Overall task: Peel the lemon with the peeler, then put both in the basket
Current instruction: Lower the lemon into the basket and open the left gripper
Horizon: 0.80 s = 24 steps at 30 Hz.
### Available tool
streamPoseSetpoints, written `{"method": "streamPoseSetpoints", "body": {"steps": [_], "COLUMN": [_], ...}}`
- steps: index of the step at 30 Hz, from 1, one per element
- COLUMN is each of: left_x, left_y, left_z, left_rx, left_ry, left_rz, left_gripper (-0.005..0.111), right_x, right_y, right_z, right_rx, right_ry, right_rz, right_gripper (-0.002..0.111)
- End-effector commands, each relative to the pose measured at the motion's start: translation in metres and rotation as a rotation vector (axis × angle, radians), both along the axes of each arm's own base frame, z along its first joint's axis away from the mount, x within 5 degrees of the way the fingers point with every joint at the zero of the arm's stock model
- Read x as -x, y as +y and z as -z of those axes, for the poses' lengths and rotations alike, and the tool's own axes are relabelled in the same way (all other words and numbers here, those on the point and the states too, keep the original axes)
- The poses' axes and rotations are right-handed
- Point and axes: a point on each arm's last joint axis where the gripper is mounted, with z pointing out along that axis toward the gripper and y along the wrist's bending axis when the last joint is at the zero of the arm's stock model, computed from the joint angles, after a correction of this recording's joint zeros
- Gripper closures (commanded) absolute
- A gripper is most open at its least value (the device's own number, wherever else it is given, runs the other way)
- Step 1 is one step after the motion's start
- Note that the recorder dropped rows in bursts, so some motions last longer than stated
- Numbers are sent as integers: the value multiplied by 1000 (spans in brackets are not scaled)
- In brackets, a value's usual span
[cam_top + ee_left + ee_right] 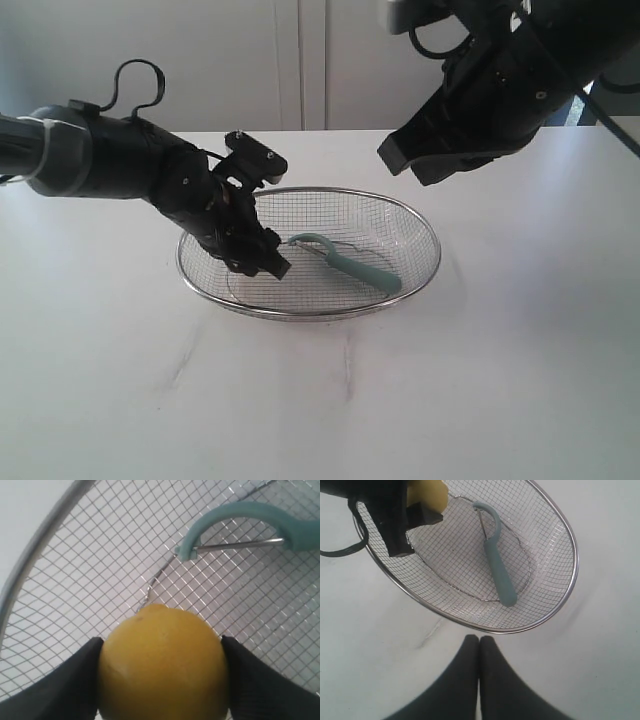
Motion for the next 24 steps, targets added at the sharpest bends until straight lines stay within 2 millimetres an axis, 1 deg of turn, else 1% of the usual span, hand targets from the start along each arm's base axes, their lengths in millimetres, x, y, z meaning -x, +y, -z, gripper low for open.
{"method": "streamPoseSetpoints", "body": {"steps": [1,2,5,11,12,15,17,18,21,24], "left_x": [-3,-3,-3,-3,-3,-1,0,1,4,9], "left_y": [-2,-2,-2,-2,-2,-1,1,1,4,7], "left_z": [9,10,12,12,12,10,5,2,-8,-22], "left_rx": [2,1,-1,-4,-4,-11,-15,-17,-18,-20], "left_ry": [11,12,16,18,20,28,32,33,33,32], "left_rz": [-7,-7,-6,-7,-7,-8,-10,-11,-13,-16], "left_gripper": [107,106,96,59,51,35,29,28,29,29], "right_x": [1,1,1,1,1,1,1,1,1,1], "right_y": [-1,-1,-1,-1,-1,-1,-1,-1,-1,-1], "right_z": [-1,-1,-1,-1,-1,-1,-1,-1,-1,-1], "right_rx": [-4,-4,-4,-4,-4,-4,-4,-4,-5,-5], "right_ry": [-7,-7,-7,-7,-7,-7,-7,-7,-8,-8], "right_rz": [5,5,5,5,5,5,5,5,5,5], "right_gripper": [108,108,108,108,108,108,108,108,108,108]}}
